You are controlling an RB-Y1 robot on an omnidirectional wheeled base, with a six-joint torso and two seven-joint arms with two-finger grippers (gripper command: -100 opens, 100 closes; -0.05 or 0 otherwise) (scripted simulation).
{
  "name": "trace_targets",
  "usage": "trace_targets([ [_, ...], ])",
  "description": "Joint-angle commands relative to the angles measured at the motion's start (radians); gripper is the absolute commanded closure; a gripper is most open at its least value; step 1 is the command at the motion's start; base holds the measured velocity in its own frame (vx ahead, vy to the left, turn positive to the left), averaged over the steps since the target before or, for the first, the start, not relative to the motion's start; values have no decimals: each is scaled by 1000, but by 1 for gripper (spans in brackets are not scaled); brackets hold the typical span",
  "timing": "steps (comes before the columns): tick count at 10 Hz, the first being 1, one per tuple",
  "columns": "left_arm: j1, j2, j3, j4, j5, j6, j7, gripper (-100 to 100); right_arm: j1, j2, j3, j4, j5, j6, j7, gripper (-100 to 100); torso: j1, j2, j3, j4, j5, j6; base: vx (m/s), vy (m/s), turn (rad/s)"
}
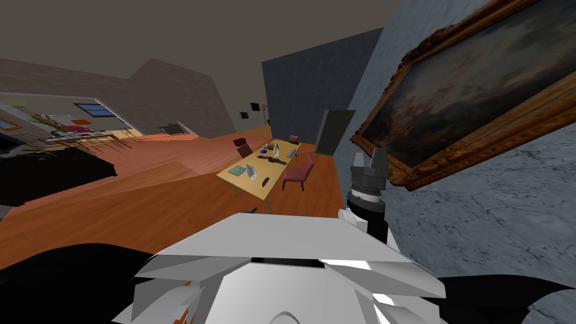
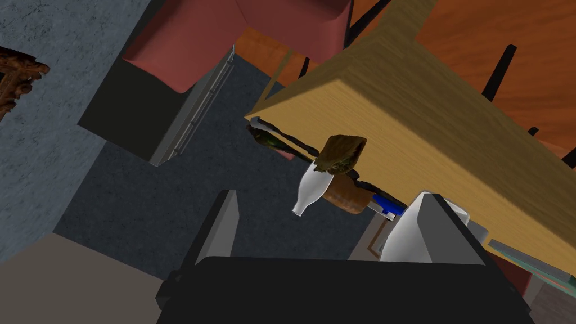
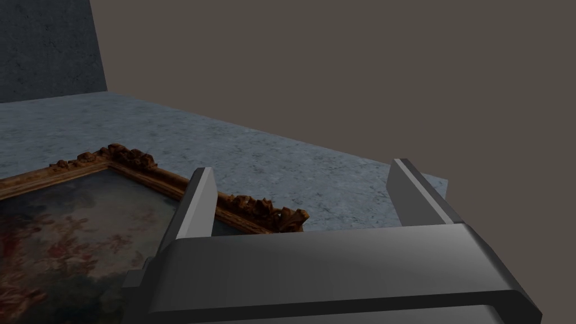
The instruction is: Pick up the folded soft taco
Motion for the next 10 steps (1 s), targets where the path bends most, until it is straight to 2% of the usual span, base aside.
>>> trace_targets([
  [1,-26,21,-13,50,-7,-9,-16,-100,0,0,0,0,0,0,0,0,0,0,0,0,0,0,107,-23,-118],
  [2,-26,21,-13,59,-7,-9,-16,-100,0,0,0,0,0,0,0,0,0,-1,0,0,0,1,77,-17,-69],
  [4,-63,58,-32,123,-15,-17,-38,-100,0,0,0,0,0,0,0,0,0,1,0,0,0,1,113,-30,-168],
  [7,-120,107,-59,223,-24,-30,-67,-100,0,0,0,0,0,0,0,0,-1,-6,-3,-1,0,1,185,-34,-203],
  [10,-171,146,-82,291,-29,-43,-91,-100,0,0,0,0,0,0,0,0,1,-6,-3,-1,0,0,178,0,-173],
])
